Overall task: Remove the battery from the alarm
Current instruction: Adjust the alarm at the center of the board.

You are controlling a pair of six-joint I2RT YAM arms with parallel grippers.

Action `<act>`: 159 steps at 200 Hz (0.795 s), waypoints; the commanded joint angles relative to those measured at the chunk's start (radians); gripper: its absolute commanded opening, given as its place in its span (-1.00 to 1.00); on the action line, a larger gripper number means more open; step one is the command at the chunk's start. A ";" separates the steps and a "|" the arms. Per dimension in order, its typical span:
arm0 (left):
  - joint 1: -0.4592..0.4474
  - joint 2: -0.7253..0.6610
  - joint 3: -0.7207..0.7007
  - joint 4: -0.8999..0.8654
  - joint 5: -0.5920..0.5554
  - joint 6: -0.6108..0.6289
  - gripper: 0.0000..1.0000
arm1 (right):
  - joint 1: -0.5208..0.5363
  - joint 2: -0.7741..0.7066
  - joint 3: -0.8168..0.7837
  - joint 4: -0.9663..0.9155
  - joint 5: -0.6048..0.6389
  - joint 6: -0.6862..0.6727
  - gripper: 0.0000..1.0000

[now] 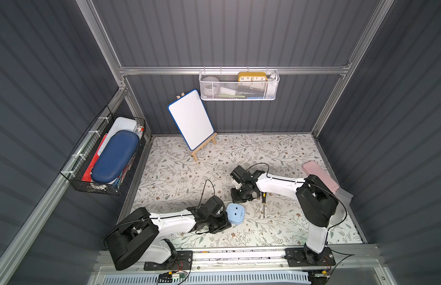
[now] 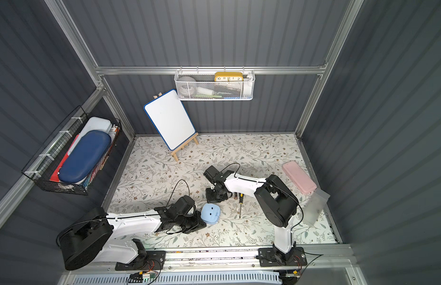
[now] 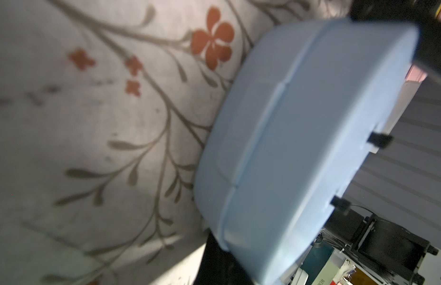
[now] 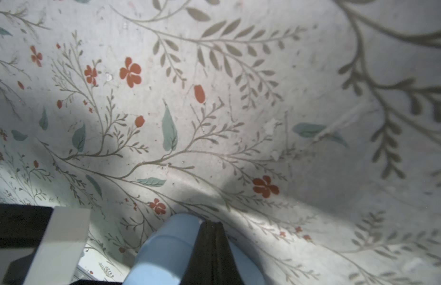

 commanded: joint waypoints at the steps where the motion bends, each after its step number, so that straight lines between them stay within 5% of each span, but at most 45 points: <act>1: 0.003 0.033 0.067 -0.046 -0.104 0.009 -1.00 | -0.011 -0.023 -0.034 -0.021 -0.006 -0.014 -1.00; 80: 0.038 0.177 0.257 -0.050 -0.158 0.118 -1.00 | -0.041 -0.095 -0.084 -0.074 0.101 -0.018 -1.00; 130: 0.063 0.140 0.322 -0.130 -0.213 0.157 -1.00 | -0.053 -0.208 -0.099 -0.134 0.301 -0.002 -0.33; 159: 0.157 0.004 0.256 -0.163 -0.212 0.194 -1.00 | -0.038 -0.267 -0.119 -0.141 0.201 -0.040 0.01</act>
